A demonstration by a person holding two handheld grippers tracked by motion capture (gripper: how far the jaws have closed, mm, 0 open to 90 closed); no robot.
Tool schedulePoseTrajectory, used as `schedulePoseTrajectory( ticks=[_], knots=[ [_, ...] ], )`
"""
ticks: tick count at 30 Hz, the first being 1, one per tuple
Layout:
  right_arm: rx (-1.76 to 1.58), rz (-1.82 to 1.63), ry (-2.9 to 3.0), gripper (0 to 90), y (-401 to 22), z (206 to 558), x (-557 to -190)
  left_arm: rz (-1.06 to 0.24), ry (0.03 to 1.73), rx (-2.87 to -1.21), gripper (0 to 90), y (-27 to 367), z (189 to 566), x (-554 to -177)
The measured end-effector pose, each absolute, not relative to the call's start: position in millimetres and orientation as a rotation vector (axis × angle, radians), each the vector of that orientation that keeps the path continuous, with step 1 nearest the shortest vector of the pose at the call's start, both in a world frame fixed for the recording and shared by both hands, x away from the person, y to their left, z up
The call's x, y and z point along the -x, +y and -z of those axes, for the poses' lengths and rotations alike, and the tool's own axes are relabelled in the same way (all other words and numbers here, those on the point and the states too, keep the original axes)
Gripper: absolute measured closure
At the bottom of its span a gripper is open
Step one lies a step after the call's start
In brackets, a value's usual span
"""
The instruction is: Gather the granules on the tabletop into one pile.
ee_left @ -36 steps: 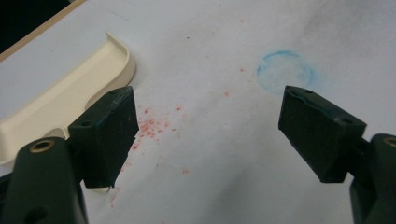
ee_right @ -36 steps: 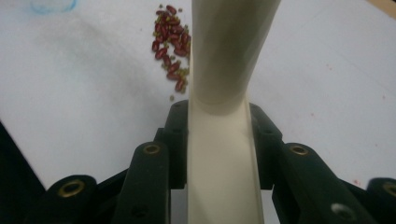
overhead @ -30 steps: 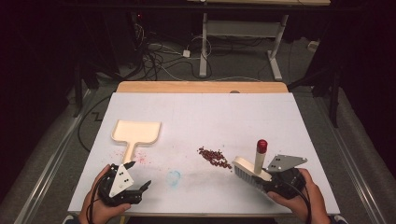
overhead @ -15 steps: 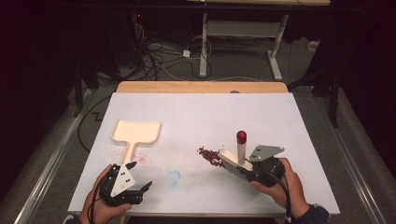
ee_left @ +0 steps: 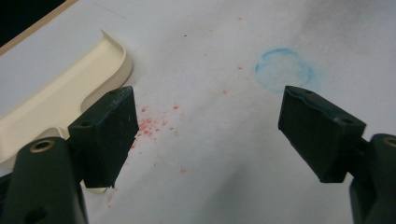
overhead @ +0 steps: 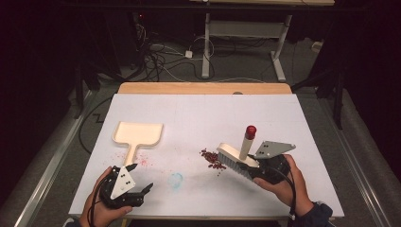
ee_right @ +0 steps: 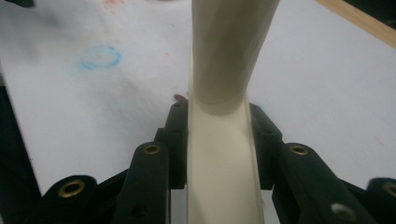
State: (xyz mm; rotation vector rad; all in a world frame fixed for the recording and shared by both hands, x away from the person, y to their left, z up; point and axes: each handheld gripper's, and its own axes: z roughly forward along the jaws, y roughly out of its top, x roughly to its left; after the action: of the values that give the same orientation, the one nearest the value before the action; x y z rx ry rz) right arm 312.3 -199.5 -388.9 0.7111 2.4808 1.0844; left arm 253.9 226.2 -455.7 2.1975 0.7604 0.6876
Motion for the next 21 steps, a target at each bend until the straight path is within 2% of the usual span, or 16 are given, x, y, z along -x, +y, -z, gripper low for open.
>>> schedulePoseTrajectory(
  ticks=[13, 21],
  knots=[
    [-0.431, -1.252, 2.568, 67.2, -171, 395, -309, -0.703, 0.792, -2.179, 18.9, 228, 456, -254],
    [-0.326, -1.296, 2.651, 67.2, -156, 414, -318, -0.7, 0.794, -2.174, 18.8, 229, 456, -254]
  ],
)
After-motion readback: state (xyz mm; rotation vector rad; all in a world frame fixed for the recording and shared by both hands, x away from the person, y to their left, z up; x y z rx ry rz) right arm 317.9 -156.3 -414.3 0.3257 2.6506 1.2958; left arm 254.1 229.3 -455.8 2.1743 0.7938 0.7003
